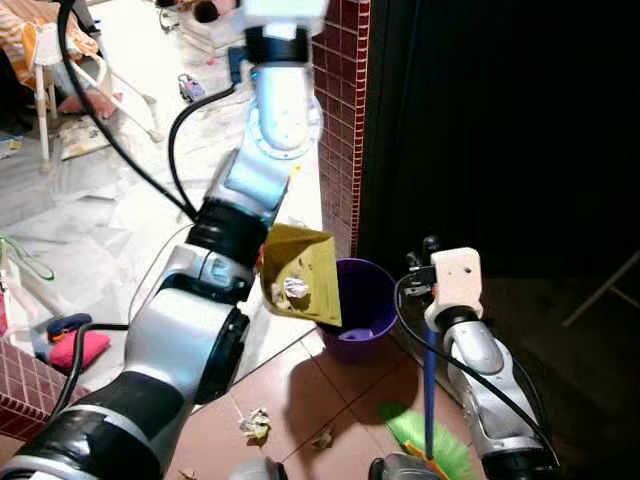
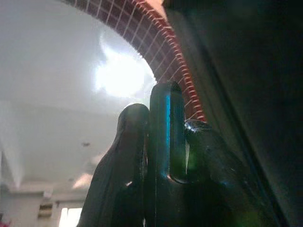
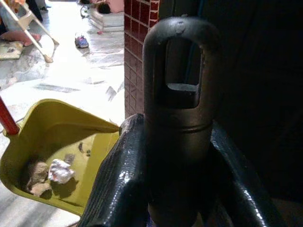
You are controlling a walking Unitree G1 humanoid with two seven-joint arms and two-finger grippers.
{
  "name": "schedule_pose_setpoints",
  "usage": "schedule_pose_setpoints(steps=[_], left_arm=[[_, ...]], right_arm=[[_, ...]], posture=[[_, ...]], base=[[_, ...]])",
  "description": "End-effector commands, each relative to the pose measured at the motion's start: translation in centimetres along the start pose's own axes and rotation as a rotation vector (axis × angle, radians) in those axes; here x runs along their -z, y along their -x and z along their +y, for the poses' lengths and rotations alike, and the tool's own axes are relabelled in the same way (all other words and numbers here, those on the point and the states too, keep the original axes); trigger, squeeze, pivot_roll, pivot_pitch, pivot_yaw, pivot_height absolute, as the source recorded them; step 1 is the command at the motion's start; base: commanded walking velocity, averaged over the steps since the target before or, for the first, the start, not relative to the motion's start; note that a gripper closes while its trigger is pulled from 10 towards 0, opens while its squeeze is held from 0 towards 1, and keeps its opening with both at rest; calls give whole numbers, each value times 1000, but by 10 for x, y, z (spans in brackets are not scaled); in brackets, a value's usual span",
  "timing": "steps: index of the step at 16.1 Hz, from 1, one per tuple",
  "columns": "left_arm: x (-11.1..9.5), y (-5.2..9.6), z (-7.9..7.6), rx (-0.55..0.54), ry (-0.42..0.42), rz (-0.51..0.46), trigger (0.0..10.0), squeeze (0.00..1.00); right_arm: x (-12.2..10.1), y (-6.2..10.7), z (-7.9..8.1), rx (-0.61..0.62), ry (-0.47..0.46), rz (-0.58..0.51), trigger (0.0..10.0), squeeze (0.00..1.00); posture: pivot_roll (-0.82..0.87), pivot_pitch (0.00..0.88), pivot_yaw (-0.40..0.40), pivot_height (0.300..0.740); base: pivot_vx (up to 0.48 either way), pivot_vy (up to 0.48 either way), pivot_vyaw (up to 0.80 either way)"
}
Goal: Sweep floor
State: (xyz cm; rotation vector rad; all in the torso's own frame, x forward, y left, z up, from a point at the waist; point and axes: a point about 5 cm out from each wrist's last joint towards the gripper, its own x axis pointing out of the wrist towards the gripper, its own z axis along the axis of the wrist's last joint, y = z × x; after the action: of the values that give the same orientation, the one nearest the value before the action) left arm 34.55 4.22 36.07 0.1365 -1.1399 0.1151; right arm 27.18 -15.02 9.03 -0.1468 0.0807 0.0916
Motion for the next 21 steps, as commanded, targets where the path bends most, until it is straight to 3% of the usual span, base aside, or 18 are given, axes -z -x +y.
schedule_pose_setpoints(steps=[1, 5, 6, 10, 14, 15, 17, 18, 19, 21], left_arm=[[-18, -8, -8, 16, 21, -118, 10000, 0], [-18, 23, -36, 150, 72, -138, 10000, 0], [-17, 46, -55, 268, 92, -145, 10000, 0], [-24, 96, -86, 519, 153, -211, 10000, 0], [-40, 117, -101, 651, 227, -317, 10000, 0], [-40, 109, -99, 619, 225, -309, 10000, 0], [-38, 67, -85, 462, 207, -271, 10000, 0], [-38, 55, -80, 421, 199, -264, 10000, 0], [-36, 9, -54, 250, 168, -235, 10000, 0], [-37, -31, -16, 92, 88, -246, 10000, 0]], right_arm=[[-4, 1, 5, -8, -41, -15, 10000, 0], [-6, 5, 2, -4, -37, -24, 10000, 0], [-7, 5, 1, -2, -34, -28, 10000, 0], [-9, 5, 0, 7, -34, -41, 10000, 0], [-9, 1, 0, 9, -34, -48, 10000, 0], [-9, 1, 1, 9, -34, -49, 10000, 0], [-8, 0, 1, 8, -34, -51, 10000, 0], [-8, -1, 1, 7, -34, -51, 10000, 0], [-8, -5, 2, -7, -29, -54, 10000, 0], [-9, -12, 6, -29, -26, -59, 10000, 0]], posture=[[-177, 0, 133, 740], [-191, 0, 135, 740], [-196, 0, 141, 740], [-200, 0, 150, 740], [-198, 0, 157, 740], [-197, 0, 159, 740], [-179, 0, 148, 740], [-177, 0, 144, 740], [-153, 0, 126, 740], [-127, 0, 104, 740]], base=[[0, 0, 0], [0, 0, 0], [0, 0, 0], [0, 0, 0], [0, 0, 0], [0, 0, 0], [0, 0, 0], [0, 0, 0], [0, 0, 0], [0, 0, 0]])
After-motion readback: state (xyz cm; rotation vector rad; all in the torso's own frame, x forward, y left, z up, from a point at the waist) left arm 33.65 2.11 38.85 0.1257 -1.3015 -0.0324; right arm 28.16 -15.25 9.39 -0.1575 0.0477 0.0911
